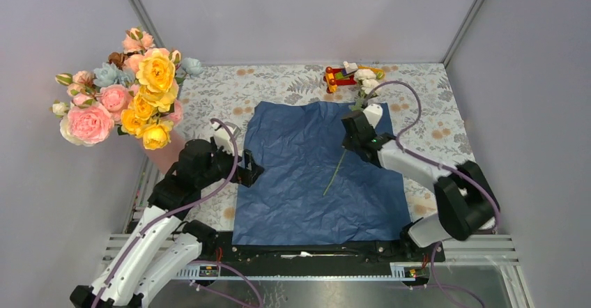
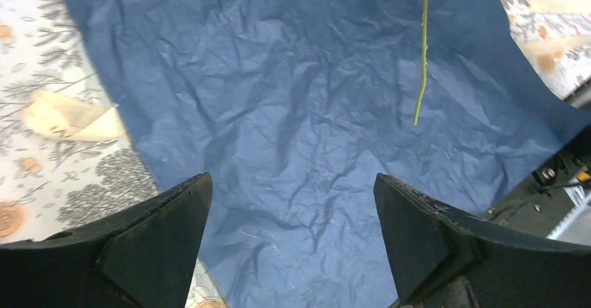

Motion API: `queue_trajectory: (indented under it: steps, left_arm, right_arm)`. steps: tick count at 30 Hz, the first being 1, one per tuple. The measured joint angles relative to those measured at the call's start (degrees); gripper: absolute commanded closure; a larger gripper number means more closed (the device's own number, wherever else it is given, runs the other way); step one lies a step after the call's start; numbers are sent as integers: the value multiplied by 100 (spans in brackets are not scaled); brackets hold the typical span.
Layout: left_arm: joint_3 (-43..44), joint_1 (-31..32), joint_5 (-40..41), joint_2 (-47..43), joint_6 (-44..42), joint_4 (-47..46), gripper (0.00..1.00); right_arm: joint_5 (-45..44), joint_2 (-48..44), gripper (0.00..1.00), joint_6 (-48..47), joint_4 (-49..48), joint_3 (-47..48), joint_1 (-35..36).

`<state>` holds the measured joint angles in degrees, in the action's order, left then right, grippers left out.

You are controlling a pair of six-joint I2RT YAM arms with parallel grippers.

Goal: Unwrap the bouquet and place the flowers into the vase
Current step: Pick up the fake flower from the wrapping paper.

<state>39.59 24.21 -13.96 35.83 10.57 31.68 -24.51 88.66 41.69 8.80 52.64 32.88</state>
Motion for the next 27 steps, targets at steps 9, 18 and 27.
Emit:
queue_trajectory:
  steps: [9, 18, 27]
  left_arm:
    - [280, 1320, -39, 621, 743, -682, 7]
    - [890, 1993, -492, 1272, 1926, -2503, 4]
    - [1532, 2020, -1185, 1775, 3130, -4275, 3]
  right_arm:
    - [643, -2664, 100, -820, -1119, -1497, -4]
    - [3095, -4999, 100, -1399, -2223, -2009, -7]
    - [5285, -4983, 100, -896, -3152, -1971, 24]
